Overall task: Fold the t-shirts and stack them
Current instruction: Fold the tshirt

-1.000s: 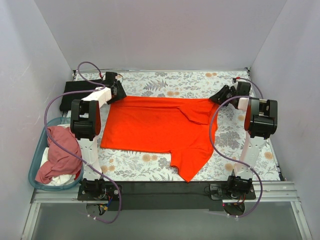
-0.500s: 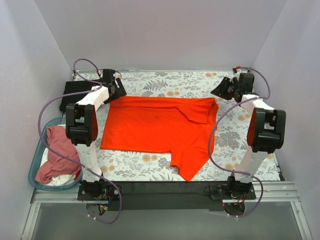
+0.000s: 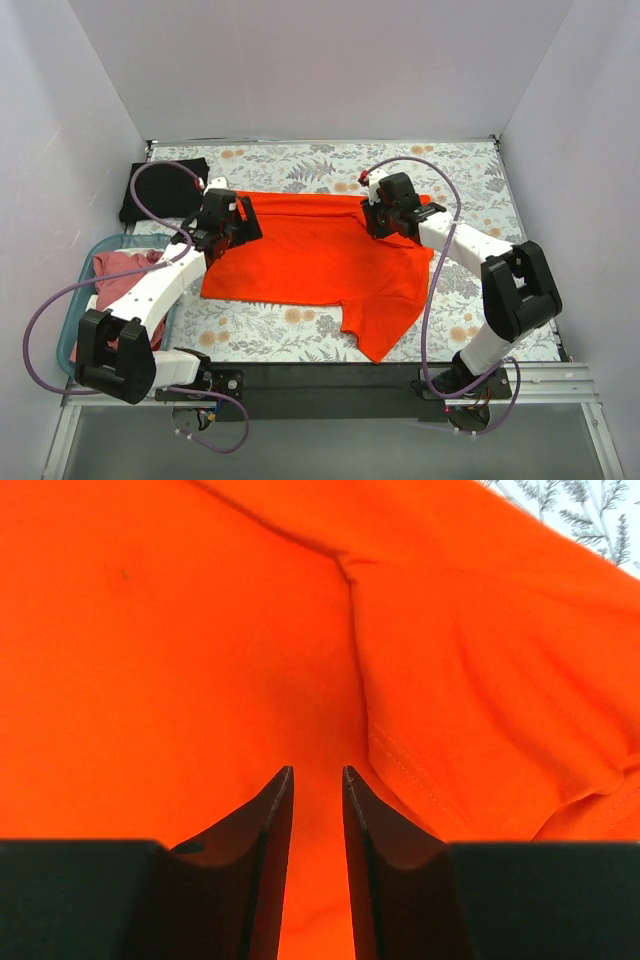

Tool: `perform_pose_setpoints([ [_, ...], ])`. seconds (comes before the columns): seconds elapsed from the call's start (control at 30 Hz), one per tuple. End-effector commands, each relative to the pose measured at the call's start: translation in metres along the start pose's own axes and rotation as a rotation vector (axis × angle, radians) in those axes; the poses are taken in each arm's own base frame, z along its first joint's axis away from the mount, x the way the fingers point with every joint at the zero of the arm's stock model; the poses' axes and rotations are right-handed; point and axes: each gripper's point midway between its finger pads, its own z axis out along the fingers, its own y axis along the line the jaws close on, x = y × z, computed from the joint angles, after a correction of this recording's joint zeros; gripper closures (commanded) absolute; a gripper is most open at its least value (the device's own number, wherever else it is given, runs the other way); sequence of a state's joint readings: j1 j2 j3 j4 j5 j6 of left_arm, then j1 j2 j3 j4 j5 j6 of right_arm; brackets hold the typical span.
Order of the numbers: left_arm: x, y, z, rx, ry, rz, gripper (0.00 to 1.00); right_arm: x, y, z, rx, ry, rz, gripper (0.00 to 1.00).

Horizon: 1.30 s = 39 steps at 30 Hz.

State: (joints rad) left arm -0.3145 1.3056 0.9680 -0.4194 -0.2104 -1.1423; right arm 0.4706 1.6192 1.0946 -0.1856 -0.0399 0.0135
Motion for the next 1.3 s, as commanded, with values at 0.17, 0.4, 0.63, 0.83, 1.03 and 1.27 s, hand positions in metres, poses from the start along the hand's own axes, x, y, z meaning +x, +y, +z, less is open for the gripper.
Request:
perform_pose_setpoints([
  [0.17, 0.041, 0.035, -0.009, -0.051, -0.040, -0.006, 0.22, 0.026, -0.016, 0.020, 0.139, 0.119, -0.148, 0.69],
  [0.4, 0.037, 0.035, -0.002, -0.062, -0.055, 0.003, 0.23, 0.037, -0.016, 0.040, 0.115, 0.188, -0.179, 0.72],
  [0.63, 0.040, 0.034, -0.002, -0.054, -0.045, 0.004, 0.23, 0.029, -0.035, 0.041, 0.219, 0.202, -0.213, 0.71],
  [0.83, 0.041, 0.034, -0.001, -0.055, -0.039, 0.007, 0.23, 0.029, -0.049, 0.046, 0.281, 0.229, -0.246, 0.70],
  [1.03, 0.044, 0.033, 0.001, -0.050, -0.026, 0.013, 0.23, 0.029, -0.057, 0.053, 0.297, 0.243, -0.265, 0.69],
  [1.27, 0.047, 0.033, 0.003, -0.049, -0.015, 0.017, 0.23, 0.034, -0.058, 0.061, 0.282, 0.263, -0.272, 0.71],
])
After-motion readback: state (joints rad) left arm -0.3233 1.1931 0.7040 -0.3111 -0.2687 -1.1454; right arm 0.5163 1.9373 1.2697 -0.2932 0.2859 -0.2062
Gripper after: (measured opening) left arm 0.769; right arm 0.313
